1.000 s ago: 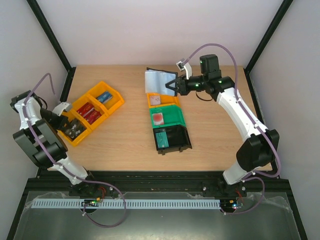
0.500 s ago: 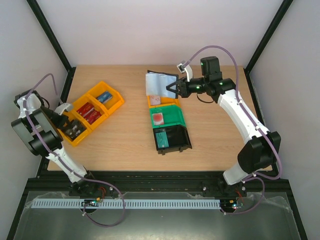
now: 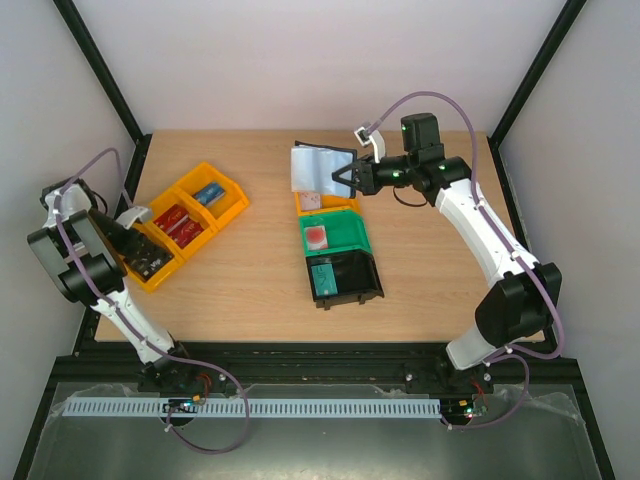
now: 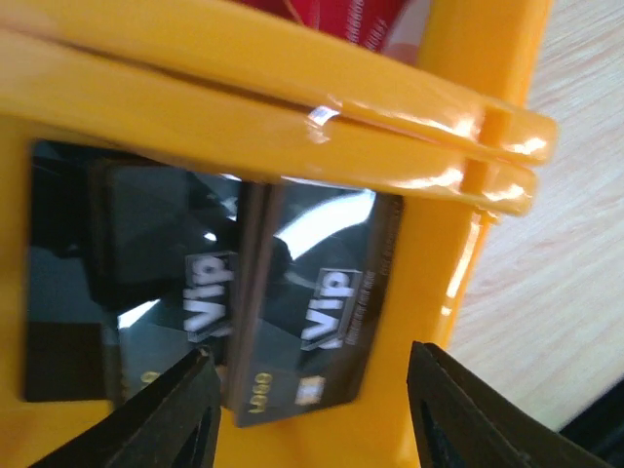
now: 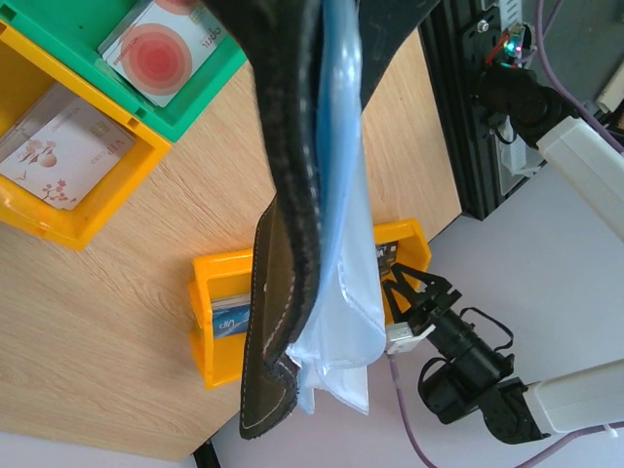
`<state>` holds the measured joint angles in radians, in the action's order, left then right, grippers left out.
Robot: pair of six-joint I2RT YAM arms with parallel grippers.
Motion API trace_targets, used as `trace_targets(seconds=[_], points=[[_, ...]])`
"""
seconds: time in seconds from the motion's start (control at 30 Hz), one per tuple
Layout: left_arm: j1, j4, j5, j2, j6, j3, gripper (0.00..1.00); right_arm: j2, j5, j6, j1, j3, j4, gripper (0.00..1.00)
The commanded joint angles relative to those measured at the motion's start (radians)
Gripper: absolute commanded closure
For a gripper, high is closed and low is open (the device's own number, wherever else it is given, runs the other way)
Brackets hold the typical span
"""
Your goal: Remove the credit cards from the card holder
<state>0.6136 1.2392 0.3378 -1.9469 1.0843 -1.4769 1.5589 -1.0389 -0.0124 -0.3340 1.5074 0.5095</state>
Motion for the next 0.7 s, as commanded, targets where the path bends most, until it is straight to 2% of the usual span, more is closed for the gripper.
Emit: trace_targets(seconds=[0.0, 0.1, 0.2, 0.33, 0.47, 0.57, 0.67], points=[[-0.002, -0.155, -0.004, 0.036, -0.060, -0.040, 0.42, -0.025, -0.021, -0.023, 0.003, -0.001, -0.006, 0.98], [0.003, -0.197, 0.043, 0.085, -0.054, -0.059, 0.38, -0.033, -0.018, -0.003, 0.004, -0.001, 0.013, 0.98], [0.017, -0.180, 0.164, 0.128, -0.044, -0.100, 0.35, -0.045, -0.028, 0.023, 0.003, -0.002, 0.028, 0.98], [0.023, -0.137, 0.315, 0.190, -0.032, -0.126, 0.30, -0.051, -0.124, 0.064, 0.003, -0.005, 0.058, 0.98], [0.013, -0.096, 0.538, 0.283, -0.039, -0.117, 0.18, -0.087, -0.205, 0.137, -0.026, -0.031, 0.069, 0.98], [-0.094, -0.091, 0.740, 0.392, -0.101, -0.072, 0.04, -0.135, -0.170, 0.164, -0.069, -0.069, 0.005, 0.98], [-0.329, -0.137, 0.783, 0.526, -0.198, -0.013, 0.01, -0.170, -0.122, 0.124, -0.124, -0.118, -0.113, 0.98]])
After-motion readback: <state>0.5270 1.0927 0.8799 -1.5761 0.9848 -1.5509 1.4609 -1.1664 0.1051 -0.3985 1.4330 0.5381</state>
